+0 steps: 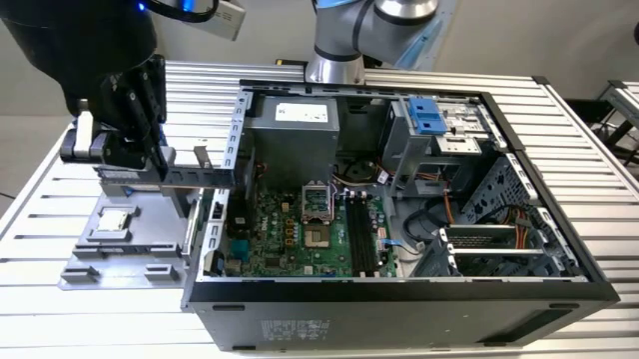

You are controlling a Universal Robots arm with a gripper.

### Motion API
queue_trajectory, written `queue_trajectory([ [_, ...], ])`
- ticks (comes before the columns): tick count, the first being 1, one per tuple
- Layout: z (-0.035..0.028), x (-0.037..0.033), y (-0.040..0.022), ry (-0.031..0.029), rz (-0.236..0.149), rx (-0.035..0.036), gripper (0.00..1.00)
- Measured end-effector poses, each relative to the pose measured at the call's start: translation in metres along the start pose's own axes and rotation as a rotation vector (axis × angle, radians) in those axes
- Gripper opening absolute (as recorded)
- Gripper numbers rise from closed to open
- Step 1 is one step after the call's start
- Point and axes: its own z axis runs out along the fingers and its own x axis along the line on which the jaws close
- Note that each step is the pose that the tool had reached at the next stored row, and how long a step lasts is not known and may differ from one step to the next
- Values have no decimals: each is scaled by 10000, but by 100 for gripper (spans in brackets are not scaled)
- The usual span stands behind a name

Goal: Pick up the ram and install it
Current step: 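Pick up the ram and move it above insertion slot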

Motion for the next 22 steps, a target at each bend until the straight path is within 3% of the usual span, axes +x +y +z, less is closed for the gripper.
queue_trajectory([
  [22, -2, -85, -386, 0, 0, 0, 0],
])
